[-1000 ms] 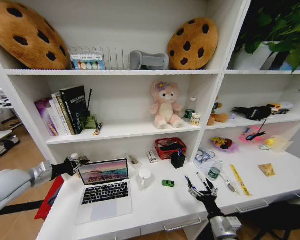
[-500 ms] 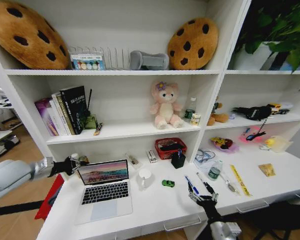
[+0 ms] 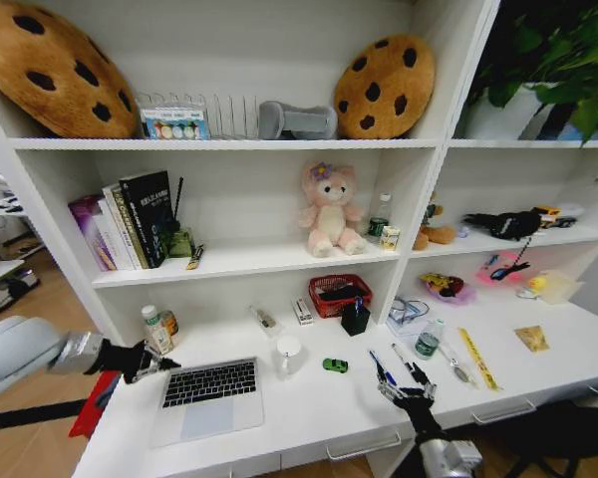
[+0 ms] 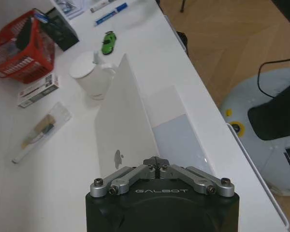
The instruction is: Organize the objects on the table.
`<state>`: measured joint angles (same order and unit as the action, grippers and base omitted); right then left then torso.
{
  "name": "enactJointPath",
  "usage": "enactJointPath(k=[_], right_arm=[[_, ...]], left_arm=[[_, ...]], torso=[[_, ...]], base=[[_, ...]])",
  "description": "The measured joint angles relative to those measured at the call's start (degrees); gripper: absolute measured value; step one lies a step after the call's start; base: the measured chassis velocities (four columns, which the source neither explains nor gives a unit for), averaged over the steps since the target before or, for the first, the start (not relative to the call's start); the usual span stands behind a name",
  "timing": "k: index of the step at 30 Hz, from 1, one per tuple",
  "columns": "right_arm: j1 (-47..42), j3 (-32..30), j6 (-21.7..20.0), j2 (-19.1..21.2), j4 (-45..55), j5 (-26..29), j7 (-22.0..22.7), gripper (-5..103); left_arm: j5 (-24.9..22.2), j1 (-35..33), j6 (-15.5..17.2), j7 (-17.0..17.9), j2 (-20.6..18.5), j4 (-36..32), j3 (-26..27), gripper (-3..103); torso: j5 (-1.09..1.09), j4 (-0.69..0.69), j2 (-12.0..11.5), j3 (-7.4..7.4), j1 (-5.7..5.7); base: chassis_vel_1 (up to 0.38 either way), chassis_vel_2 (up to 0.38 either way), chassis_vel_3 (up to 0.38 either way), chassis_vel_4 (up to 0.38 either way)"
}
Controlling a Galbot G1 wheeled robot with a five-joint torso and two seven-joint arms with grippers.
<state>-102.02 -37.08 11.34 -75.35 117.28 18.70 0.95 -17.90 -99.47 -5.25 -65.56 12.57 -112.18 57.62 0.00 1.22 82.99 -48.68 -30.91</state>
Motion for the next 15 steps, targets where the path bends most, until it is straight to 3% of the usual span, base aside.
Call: enactJointPath(k=[3,6,10,14,15], right_arm=[[0.0,0.0,-0.1,0.0,0.0,0.0,0.0,100],[-0.1,-0.1,-0.3,0.3,0.5,0.1,0.4,100],[-0.3,-0.1,-0.4,0.4,0.9,0.1,0.6,100],[-0.4,-0.3,-1.3,0.7,1.9,0.5,1.6,100],[-0.4,-0.3,-1.3,0.7,1.9,0.5,1.6,100]], left_arm=[[0.8,-0.2,-0.2,-0.5,0.5,-0.4,-0.1,0],[6.5,-1.7,-0.5,-1.4,4.6,-3.2,-1.7,0],[8.8,-2.9,-0.5,-0.5,7.1,-3.9,-2.8,0],[9.2,-6.6,-0.8,5.8,15.3,-3.9,-4.3,0],[9.2,-6.6,-0.8,5.8,15.3,-3.9,-4.3,0]], torso=[[0.0,0.0,0.0,0.0,0.0],[-0.01,0.01,0.0,0.0,0.0],[0.0,0.01,0.0,0.0,0.0],[0.01,-0.01,0.0,0.0,0.0],[0.01,-0.01,0.0,0.0,0.0]], base=[[0.0,0.0,0.0,0.0],[0.0,0.0,0.0,0.0],[0.0,0.0,0.0,0.0],[0.0,0.0,0.0,0.0],[0.0,0.0,0.0,0.0]])
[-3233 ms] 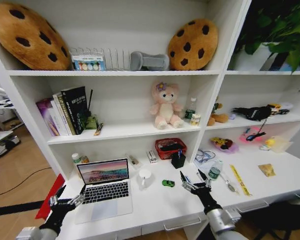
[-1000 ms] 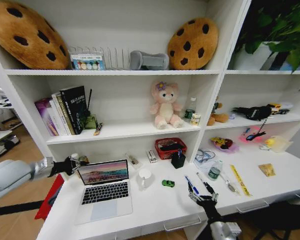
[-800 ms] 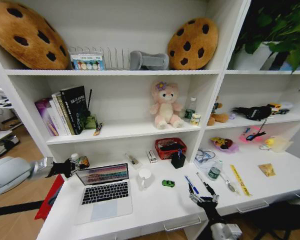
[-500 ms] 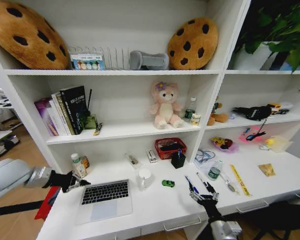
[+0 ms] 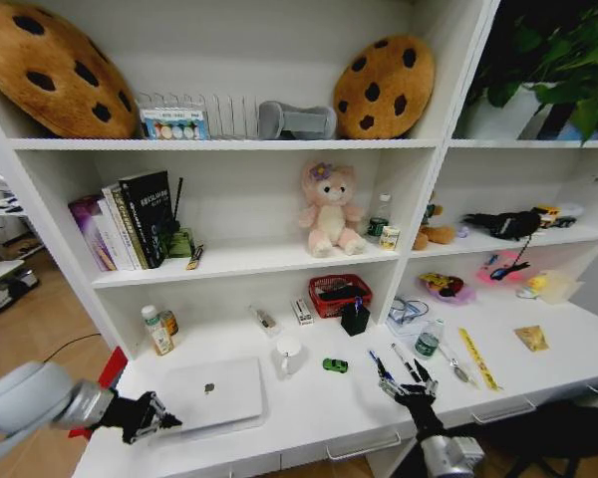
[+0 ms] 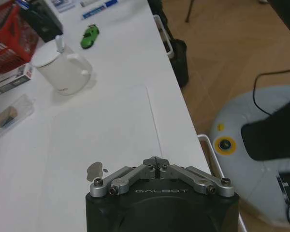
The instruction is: Organize the objects on the table.
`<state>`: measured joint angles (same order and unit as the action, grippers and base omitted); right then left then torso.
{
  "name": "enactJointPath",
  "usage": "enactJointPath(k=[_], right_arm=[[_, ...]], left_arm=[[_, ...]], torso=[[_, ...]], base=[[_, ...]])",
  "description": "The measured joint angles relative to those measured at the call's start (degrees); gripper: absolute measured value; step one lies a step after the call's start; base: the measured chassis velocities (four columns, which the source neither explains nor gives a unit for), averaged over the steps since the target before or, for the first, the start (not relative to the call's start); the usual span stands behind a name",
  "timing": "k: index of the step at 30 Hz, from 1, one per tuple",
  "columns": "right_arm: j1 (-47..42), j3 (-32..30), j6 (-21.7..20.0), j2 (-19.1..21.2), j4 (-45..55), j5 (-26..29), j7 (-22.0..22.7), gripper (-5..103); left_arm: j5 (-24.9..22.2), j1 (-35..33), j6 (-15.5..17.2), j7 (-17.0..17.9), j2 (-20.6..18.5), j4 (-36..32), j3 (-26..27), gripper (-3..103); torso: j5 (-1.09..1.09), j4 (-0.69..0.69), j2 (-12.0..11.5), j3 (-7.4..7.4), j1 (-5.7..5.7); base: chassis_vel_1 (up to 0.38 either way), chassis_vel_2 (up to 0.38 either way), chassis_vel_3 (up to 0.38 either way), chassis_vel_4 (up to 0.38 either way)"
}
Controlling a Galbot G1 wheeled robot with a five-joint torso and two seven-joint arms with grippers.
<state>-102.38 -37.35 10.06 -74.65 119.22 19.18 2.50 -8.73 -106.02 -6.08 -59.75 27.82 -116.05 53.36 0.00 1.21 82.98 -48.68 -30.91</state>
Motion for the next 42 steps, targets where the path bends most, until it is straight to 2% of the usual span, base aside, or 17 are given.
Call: enactJointPath(k=[9,10,11,12,14,15,17,18,20,26,30,32,33,34,36,38,42], right_arm=[[-0.3,0.3,-1.8,1.3,2.4,1.2,1.4,100],[-0.3,0.3,-1.8,1.3,2.4,1.2,1.4,100],[-0.5,0.1,-2.0,1.7,2.9,1.6,1.6,100],[-0.5,0.1,-2.0,1.7,2.9,1.6,1.6,100],[-0.8,-0.1,-2.4,2.1,3.6,2.2,2.2,100],[-0.8,-0.1,-2.4,2.1,3.6,2.2,2.2,100],[-1.1,-0.2,-3.1,2.1,4.3,2.3,2.8,100],[-1.1,-0.2,-3.1,2.1,4.3,2.3,2.8,100],[-1.4,-0.2,-3.4,2.1,4.8,2.3,3.1,100],[-1.9,0.7,-4.5,2.6,6.2,2.1,3.5,100],[-2.9,0.8,-8.1,2.7,7.4,0.9,5.3,100],[-3.5,0.6,-8.7,2.7,7.9,0.1,5.5,100],[-4.2,0.5,-8.6,2.9,8.7,-0.1,5.2,100],[-4.3,0.4,-8.5,3.1,9.0,0.0,4.8,100],[-4.4,0.4,-8.4,3.2,9.1,0.1,4.3,100],[-4.7,0.7,-8.4,4.2,9.2,0.9,2.1,100],[-4.7,0.8,-8.4,5.5,9.0,1.3,-0.3,100]], left_arm=[[-10.7,-3.8,0.8,13.8,19.8,0.7,5.4,0],[-10.7,-3.8,0.8,13.8,19.8,0.7,5.4,0],[-13.5,-4.5,0.8,19.2,24.5,0.2,6.1,0],[-13.5,-4.5,0.8,19.2,24.5,0.2,6.1,0],[-16.0,-4.8,1.5,28.9,31.0,-1.3,6.9,0],[-16.0,-4.8,1.5,28.9,31.0,-1.3,6.9,0],[-18.0,-4.6,4.6,40.5,36.1,-3.5,7.1,0],[-18.0,-4.6,4.6,40.5,36.1,-3.5,7.1,0],[-22.8,-4.3,8.6,51.2,42.4,-7.0,7.6,1],[-25.0,-5.2,10.6,53.7,51.8,-13.4,10.7,23],[-24.7,-6.1,10.7,51.4,53.4,-13.9,12.8,33],[-24.3,-6.7,10.6,49.4,53.9,-13.9,13.9,44],[-23.6,-7.6,9.3,45.3,54.3,-14.6,14.4,55],[-22.9,-7.6,8.8,44.5,54.6,-15.2,14.1,66],[-22.6,-7.4,8.7,44.5,54.9,-15.7,13.8,66],[-22.3,-6.9,9.3,46.1,55.2,-17.2,12.5,82],[-22.0,-6.4,9.9,47.1,55.0,-17.9,11.6,88]], torso=[[-0.01,-0.01,0.0,0.0,0.0],[-0.01,-0.01,0.0,0.0,0.0],[0.0,-0.01,0.0,0.0,0.01],[0.0,-0.01,0.0,0.0,0.01],[-0.01,0.0,0.0,0.0,0.01],[-0.01,0.0,0.0,0.0,0.01],[-0.02,0.02,0.0,0.0,0.0],[-0.02,0.02,0.0,0.0,0.0],[-0.01,0.02,0.0,0.0,0.0],[-0.03,0.01,0.0,0.0,0.0],[-0.02,0.01,0.0,0.0,0.0],[-0.01,0.02,0.0,0.0,0.0],[-0.01,0.01,0.0,0.0,0.01],[-0.01,0.01,0.0,0.0,0.01],[-0.01,0.01,0.0,0.0,0.0],[-0.01,0.02,0.0,0.0,0.0],[-0.01,0.02,0.0,0.0,0.0]], base=[[0.0,0.0,0.0,0.0],[0.0,0.0,0.0,0.0],[0.0,0.0,0.0,0.0],[0.0,0.0,0.0,0.0],[0.0,0.0,0.0,0.0],[0.0,0.0,0.0,0.0],[0.0,0.0,0.0,0.0],[0.0,0.0,0.0,0.0],[0.0,0.0,0.0,0.0],[0.0,0.0,0.0,0.0],[0.0,0.0,0.0,0.0],[0.0,0.0,0.0,0.0],[0.0,0.0,0.0,0.0],[0.0,0.0,0.0,0.0],[0.0,0.0,0.0,0.0],[0.0,0.0,0.0,0.0],[0.0,0.0,0.0,0.0]])
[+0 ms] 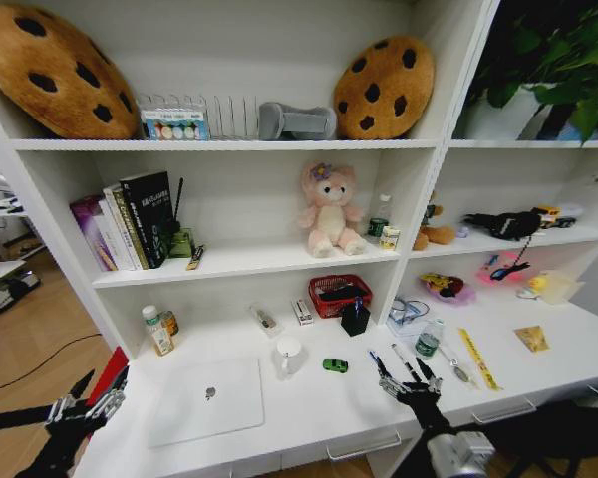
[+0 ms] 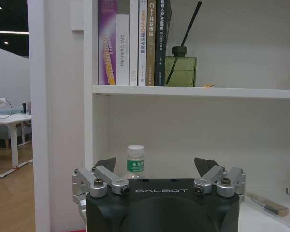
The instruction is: Organize the objects on the table.
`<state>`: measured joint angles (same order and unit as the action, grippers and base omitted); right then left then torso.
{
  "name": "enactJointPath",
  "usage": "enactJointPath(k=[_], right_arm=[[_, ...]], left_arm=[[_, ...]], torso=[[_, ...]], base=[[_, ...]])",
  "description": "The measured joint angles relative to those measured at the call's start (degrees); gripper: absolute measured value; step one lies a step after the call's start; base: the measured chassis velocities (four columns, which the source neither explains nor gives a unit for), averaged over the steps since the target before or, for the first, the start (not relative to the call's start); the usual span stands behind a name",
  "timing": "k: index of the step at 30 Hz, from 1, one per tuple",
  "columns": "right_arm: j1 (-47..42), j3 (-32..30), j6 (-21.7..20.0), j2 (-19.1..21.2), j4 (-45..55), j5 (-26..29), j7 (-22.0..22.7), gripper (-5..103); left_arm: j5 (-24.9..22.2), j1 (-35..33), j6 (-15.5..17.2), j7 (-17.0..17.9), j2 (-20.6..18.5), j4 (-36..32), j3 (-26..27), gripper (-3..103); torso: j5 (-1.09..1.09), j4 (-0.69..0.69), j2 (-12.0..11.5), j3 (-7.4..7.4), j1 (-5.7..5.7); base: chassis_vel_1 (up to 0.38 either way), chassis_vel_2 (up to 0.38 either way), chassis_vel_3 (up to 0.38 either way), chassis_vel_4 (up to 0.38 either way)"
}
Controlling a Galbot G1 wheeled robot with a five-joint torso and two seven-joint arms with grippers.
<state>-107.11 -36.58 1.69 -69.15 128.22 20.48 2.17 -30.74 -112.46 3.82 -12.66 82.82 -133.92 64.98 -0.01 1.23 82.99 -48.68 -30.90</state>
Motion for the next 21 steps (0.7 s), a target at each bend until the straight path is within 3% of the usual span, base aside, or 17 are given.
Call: enactJointPath(k=[2,6,21], right_arm=[[0.4,-0.3,0.0,1.9,0.0,1.3,-3.2,100],[1.6,-0.6,0.8,4.4,-0.5,2.2,-5.3,100],[1.1,-0.6,2.0,1.6,-0.3,2.4,-2.6,100]], left_arm=[[0.1,0.4,0.4,0.8,-0.2,-0.4,-0.5,97],[0.5,0.7,0.5,1.1,0.0,-0.4,-0.7,100],[1.1,0.5,0.9,2.0,0.0,-0.9,-1.9,100]], torso=[[0.0,0.01,0.0,0.0,0.0],[0.0,-0.02,0.0,0.0,0.0],[0.01,0.0,0.0,0.0,-0.01]], base=[[0.0,0.0,0.0,0.0],[0.0,0.0,0.0,0.0],[0.0,0.0,0.0,0.0]])
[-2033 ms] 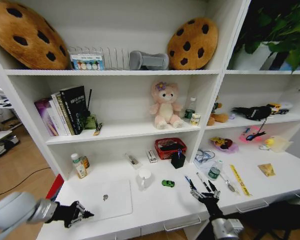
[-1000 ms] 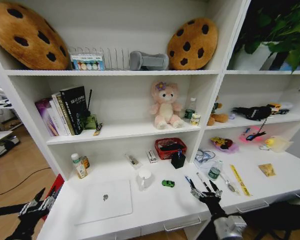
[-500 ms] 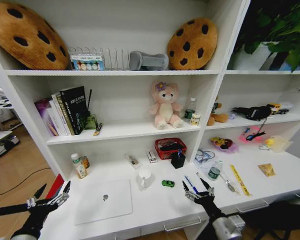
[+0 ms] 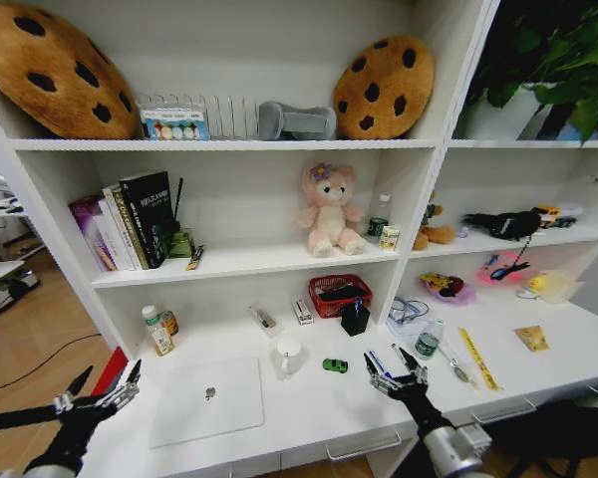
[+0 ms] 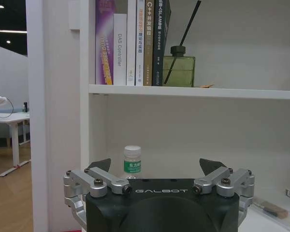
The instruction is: Organize the objects on the table.
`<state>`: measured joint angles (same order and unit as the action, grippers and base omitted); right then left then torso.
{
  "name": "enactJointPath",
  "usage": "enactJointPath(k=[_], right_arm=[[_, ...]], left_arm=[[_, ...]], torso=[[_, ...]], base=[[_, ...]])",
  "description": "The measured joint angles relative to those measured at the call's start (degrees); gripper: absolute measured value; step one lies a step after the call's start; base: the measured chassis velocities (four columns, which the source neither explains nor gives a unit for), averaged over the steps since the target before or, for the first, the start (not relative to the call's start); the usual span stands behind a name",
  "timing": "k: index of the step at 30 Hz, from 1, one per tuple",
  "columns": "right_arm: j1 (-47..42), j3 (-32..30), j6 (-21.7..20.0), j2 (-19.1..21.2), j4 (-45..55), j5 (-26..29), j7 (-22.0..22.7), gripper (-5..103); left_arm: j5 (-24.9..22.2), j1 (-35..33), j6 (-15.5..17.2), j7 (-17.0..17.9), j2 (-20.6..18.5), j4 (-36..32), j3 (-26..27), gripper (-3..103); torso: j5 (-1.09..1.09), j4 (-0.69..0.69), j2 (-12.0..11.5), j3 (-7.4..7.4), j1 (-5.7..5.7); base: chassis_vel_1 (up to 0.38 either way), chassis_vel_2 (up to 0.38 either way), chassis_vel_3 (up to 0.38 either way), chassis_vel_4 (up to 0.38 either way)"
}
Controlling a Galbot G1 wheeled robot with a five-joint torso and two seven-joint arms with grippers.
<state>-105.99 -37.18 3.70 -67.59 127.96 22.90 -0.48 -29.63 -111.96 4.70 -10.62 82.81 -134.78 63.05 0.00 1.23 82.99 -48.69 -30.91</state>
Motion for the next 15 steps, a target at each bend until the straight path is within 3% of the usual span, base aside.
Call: enactJointPath(k=[7,15], right_arm=[[-0.2,0.5,-0.7,0.1,0.1,0.1,0.0,100],[-0.1,0.5,-0.6,0.6,-0.2,0.8,-0.8,100]], left_arm=[[0.0,0.5,2.0,1.4,0.5,-1.3,-1.6,100],[0.5,0.7,1.1,2.5,0.7,-0.4,-1.2,100]], torso=[[0.0,0.0,0.0,0.0,0.0],[0.02,0.0,0.0,0.0,0.0]], base=[[0.0,0.0,0.0,0.0],[-0.017,-0.021,0.023,0.021]])
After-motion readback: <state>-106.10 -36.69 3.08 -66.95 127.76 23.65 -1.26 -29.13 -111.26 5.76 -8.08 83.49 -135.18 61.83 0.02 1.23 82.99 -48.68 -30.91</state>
